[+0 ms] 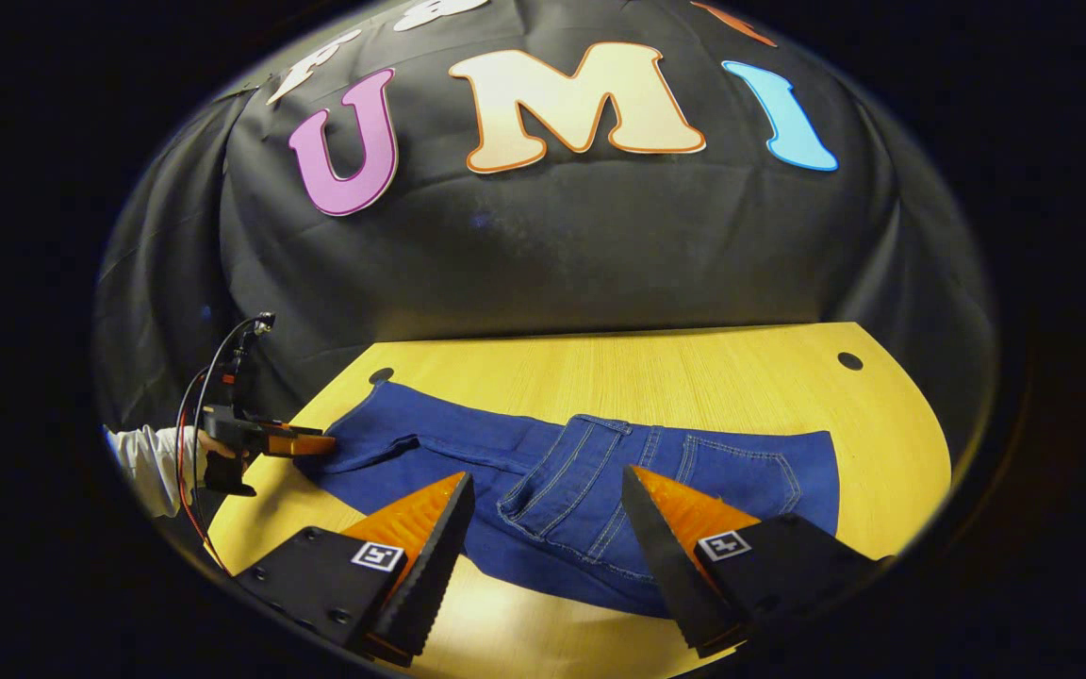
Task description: Grasp the waist and the cuffs of the jeans and fold them to make the two legs overlap; first hold the waist and fold one-third of the jeans toward the cuffs, then hold the cuffs and fold the remaining one-third in the same direction to finish folding.
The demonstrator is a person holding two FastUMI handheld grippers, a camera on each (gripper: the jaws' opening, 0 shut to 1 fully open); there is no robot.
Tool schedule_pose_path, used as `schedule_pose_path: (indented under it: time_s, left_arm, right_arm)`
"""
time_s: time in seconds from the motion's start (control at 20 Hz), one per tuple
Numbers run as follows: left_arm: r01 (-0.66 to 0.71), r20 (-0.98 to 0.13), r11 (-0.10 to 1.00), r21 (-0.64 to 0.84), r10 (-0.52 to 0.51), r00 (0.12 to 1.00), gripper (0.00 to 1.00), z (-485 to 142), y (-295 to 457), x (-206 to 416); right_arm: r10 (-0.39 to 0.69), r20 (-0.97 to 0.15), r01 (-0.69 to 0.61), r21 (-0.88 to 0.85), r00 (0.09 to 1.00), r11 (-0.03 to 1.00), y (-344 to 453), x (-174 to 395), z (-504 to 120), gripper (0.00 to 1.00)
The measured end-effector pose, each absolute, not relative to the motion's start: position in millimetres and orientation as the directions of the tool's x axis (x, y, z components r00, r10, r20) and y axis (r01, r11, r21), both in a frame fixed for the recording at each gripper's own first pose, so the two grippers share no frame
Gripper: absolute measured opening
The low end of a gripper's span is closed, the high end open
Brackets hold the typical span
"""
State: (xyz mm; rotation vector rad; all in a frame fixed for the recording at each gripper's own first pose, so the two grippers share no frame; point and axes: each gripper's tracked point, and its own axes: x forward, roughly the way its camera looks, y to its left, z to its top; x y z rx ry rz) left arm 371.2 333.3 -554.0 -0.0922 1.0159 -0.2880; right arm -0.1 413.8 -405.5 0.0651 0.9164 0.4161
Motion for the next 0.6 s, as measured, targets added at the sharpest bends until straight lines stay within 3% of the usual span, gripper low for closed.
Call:
schedule_pose_path:
  time_s: [0.1, 0.25, 0.6]
  left_arm:
    - [0.192, -0.832, 0.96, -0.202, -0.271, 0.485, 0.18, -551, 332, 370]
    - [0.178, -0.855, 0.968, -0.174, -0.239, 0.46, 0.01, -550, 327, 368]
    - [0.159, -0.76, 0.942, -0.294, -0.331, 0.559, 0.0, -458, 266, 364]
  right_arm:
    - [0.372, -0.75, -0.33, 0.214, 0.548, 0.919, 407, 3, -400, 0.97]
    - [0.368, -0.734, -0.328, 0.207, 0.57, 0.922, 392, 10, -388, 0.97]
    - [0.379, -0.692, -0.344, 0.197, 0.614, 0.918, 338, 16, -351, 0.97]
